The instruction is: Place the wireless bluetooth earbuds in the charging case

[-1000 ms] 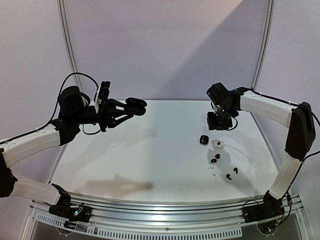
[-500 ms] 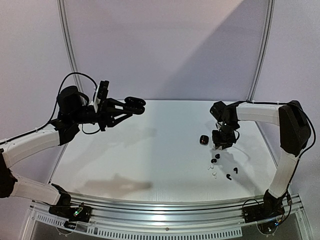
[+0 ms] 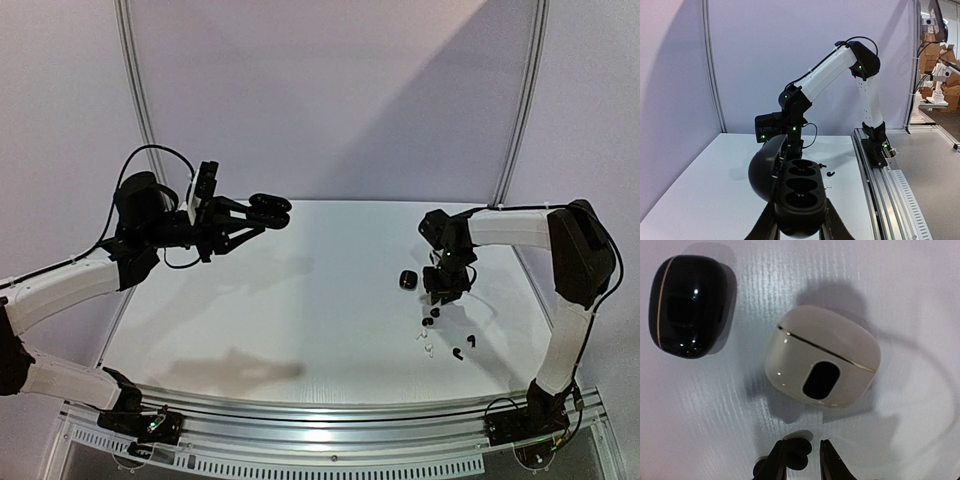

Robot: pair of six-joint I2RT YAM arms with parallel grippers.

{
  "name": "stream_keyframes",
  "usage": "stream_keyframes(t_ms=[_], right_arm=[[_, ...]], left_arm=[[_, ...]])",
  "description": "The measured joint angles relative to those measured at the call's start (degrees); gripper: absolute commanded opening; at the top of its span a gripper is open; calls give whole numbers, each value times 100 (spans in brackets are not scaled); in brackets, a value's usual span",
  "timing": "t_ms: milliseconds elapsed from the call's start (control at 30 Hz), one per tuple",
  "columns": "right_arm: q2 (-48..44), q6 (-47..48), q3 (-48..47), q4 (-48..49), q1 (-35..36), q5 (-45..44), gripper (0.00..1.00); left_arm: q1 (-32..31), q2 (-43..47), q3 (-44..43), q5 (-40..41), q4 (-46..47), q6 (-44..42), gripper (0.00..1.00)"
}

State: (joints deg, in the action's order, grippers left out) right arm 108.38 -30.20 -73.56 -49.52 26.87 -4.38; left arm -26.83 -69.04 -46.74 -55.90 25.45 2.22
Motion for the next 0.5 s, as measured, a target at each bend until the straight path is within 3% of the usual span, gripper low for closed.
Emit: stream_keyframes(t_ms=[100,300,500], right_arm=[[-31,-17,57,-22,-59,-17,18],[-323,-120,201,-33,-94,-133,0],[-380,-197,391,4,-111,-107,0]], left_arm=[[0,0,0,0,-2,0,0],[2,0,0,0,0,0,0],[2,0,0,0,-2,-2,0]])
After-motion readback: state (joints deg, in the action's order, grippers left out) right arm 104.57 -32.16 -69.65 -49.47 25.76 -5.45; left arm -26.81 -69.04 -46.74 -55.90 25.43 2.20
